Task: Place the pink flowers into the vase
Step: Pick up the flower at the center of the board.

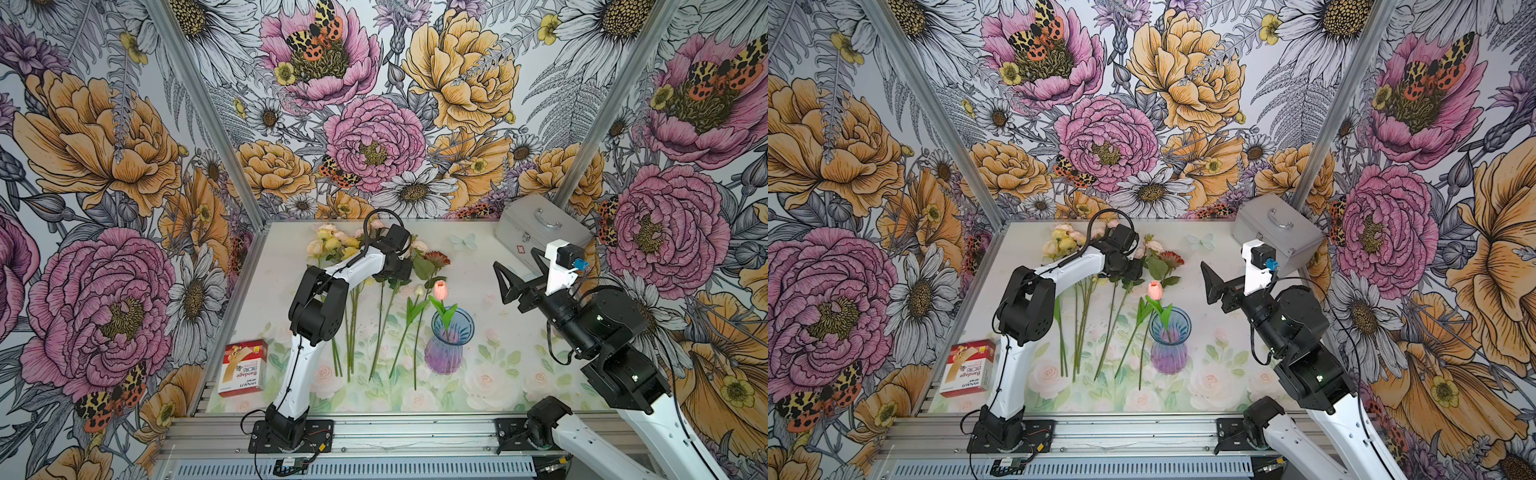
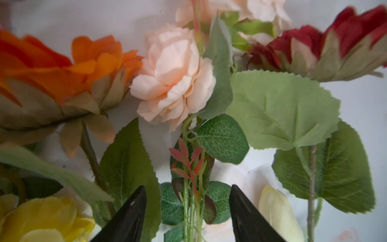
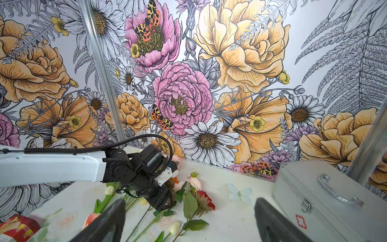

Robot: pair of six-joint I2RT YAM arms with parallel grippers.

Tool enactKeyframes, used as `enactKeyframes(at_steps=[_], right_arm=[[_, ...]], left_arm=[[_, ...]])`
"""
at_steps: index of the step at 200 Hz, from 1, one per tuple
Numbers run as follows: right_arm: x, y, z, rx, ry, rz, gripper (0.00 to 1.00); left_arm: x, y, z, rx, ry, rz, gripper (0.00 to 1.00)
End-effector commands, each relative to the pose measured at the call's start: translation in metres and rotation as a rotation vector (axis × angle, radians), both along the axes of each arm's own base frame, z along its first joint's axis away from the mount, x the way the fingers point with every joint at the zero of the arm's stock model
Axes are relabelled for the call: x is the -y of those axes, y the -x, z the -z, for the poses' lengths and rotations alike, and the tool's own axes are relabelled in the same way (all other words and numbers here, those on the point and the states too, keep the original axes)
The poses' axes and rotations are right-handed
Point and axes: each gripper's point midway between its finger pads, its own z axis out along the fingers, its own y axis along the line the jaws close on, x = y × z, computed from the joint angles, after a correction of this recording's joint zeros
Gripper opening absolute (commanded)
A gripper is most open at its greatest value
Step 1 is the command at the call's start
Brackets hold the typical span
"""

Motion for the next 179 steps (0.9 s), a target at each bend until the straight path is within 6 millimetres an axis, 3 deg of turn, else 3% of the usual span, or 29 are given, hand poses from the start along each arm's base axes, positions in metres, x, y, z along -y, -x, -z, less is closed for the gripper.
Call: enactKeyframes(at_steps=[1,95,114,132,158,179], right_arm=[[0.004,-0.001,-0.006,0.002,-0.021,0.020,0.97],[0.015,0.004,-0.002,0.007,-0.029,0.054,0.97],[0.016,0.005,-0.003,0.008,-0.032,0.055,0.97],[0.015,0.004,-0.001,0.004,-0.029,0.056,0.97],[0.015,0.004,-0.001,0.002,-0.029,0.054,0.97],[0.014,0.004,0.001,-0.001,-0.027,0.052,0.97]], left_arm=[[0.004,-0.006,0.000,0.021,-0.035,0.022,0.62],[0.014,-0.017,0.016,-0.006,-0.045,0.042,0.47],[0.016,-0.017,0.018,-0.016,-0.043,0.047,0.33],[0.016,-0.016,0.020,-0.024,-0.046,0.047,0.28],[0.015,-0.018,0.016,-0.026,-0.032,0.038,0.22],[0.019,-0.021,-0.003,-0.029,0.044,0.007,0.17]])
